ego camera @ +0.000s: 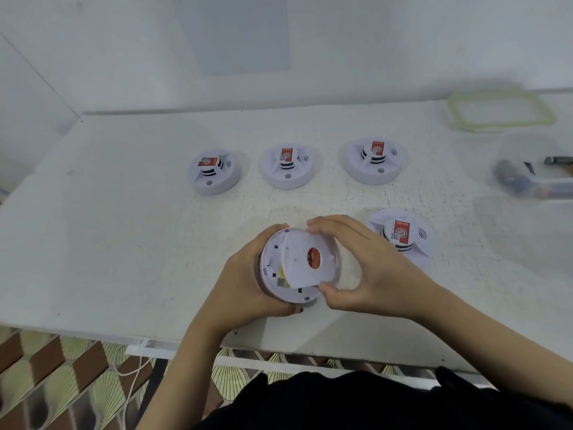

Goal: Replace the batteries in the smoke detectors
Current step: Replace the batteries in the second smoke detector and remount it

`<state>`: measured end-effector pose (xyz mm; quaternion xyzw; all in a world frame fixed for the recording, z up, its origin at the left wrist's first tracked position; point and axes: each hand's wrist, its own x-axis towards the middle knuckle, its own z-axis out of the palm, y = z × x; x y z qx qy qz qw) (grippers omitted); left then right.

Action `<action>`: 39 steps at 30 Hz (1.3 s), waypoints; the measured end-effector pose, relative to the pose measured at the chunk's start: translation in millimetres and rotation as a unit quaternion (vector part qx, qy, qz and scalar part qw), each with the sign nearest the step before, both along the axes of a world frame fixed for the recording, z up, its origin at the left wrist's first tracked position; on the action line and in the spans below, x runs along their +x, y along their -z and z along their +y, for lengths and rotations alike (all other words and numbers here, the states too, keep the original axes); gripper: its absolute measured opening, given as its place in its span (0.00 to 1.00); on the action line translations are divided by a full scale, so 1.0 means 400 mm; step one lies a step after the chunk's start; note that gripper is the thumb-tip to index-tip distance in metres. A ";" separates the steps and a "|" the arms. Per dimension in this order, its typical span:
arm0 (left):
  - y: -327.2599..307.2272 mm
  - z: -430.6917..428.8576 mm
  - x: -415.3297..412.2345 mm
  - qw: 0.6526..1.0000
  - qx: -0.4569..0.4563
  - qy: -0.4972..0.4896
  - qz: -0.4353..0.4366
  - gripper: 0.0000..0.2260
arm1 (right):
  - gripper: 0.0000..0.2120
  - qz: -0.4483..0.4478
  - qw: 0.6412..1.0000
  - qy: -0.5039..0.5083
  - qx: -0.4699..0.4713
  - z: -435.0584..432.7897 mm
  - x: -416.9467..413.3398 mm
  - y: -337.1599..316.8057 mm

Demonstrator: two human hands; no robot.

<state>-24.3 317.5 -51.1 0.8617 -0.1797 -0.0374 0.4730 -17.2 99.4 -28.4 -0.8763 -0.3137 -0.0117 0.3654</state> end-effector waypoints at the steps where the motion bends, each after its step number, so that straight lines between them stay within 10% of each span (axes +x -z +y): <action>1: -0.004 -0.001 0.001 1.000 0.007 -0.005 -0.008 0.38 | 0.31 -0.003 1.000 0.007 -0.003 -0.002 -0.004 0.002; 13: -0.004 0.019 0.017 0.988 -0.051 -0.142 -0.038 0.40 | 0.28 -0.053 0.972 0.016 -0.229 -0.056 -0.039 0.061; 21: -0.059 -0.083 0.007 0.991 -0.097 -0.076 -0.051 0.44 | 0.29 0.055 0.996 0.049 0.040 -0.084 -0.029 -0.021; 39: -0.088 -0.413 0.026 0.990 -0.126 0.046 -0.046 0.43 | 0.13 -0.057 0.976 0.204 0.046 -0.351 -0.074 -0.099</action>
